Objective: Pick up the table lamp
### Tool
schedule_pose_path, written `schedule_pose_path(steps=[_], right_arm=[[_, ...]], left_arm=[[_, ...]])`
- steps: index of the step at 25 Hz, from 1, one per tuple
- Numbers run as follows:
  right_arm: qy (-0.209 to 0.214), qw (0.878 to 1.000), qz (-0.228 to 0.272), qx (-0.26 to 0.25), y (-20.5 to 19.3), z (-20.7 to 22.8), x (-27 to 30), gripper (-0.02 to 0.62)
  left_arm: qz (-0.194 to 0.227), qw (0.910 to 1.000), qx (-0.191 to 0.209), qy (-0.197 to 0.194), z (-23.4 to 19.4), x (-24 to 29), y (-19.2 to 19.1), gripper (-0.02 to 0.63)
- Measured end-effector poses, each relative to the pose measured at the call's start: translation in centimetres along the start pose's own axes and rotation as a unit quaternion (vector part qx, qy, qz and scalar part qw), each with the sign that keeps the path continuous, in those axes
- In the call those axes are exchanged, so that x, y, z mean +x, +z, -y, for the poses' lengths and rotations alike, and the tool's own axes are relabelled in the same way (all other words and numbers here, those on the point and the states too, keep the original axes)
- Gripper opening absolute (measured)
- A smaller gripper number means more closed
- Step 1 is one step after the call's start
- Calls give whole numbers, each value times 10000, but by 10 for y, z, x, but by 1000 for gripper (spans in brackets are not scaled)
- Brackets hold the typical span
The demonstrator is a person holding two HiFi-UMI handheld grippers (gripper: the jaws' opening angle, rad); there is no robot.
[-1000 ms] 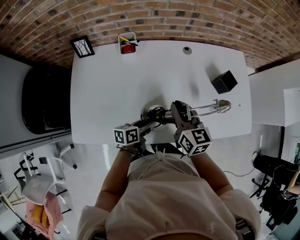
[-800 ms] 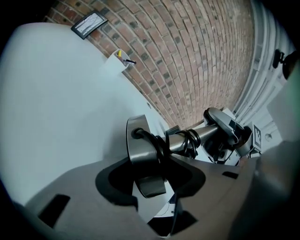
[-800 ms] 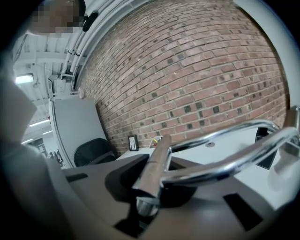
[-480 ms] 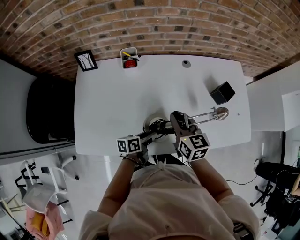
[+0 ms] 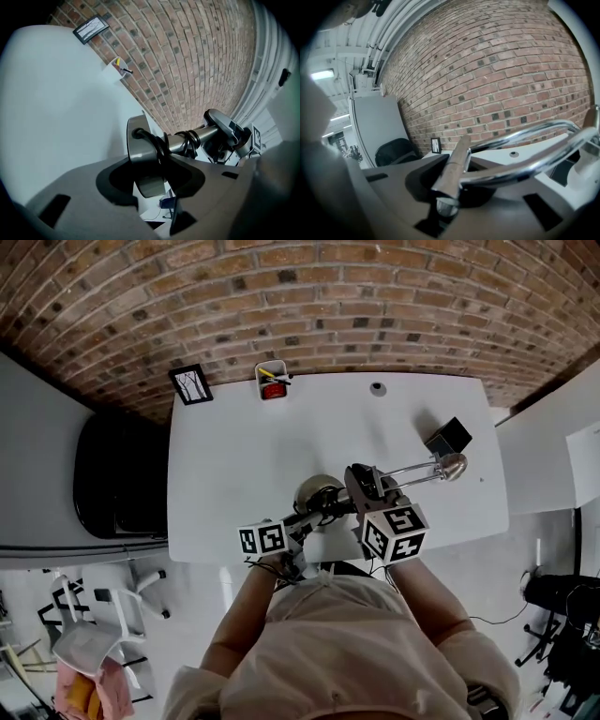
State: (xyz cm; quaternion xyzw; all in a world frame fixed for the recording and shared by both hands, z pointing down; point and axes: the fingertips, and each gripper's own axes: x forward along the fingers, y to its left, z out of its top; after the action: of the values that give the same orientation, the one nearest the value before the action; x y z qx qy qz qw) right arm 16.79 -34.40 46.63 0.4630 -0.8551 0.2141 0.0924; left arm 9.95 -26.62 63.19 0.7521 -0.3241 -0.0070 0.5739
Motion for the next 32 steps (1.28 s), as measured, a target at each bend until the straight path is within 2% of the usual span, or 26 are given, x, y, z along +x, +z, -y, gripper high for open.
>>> schedule_pose_path(steps=[7,14,19,24,32], right_arm=[[148,9985,225,-483,58,-34,-1,57],[168,9940,645,-864,115,-61,-11,57],[198,9902,869,-1071,147,-82,-24,57],[193,9866,1013,-1267,166,-96,-38,57],[160,9876,959,-1230,165,-99,-43,57]], left_arm=[[401,9987,181,-241,34,-19,41,172],[725,9943,606,-492,72,-39,88,173],[858,9895,946,-679,101,-54,106,178],[923,9864,1097,-803,121,-63,115,178],[845,9868,1091,-851,125,-68,110,178]])
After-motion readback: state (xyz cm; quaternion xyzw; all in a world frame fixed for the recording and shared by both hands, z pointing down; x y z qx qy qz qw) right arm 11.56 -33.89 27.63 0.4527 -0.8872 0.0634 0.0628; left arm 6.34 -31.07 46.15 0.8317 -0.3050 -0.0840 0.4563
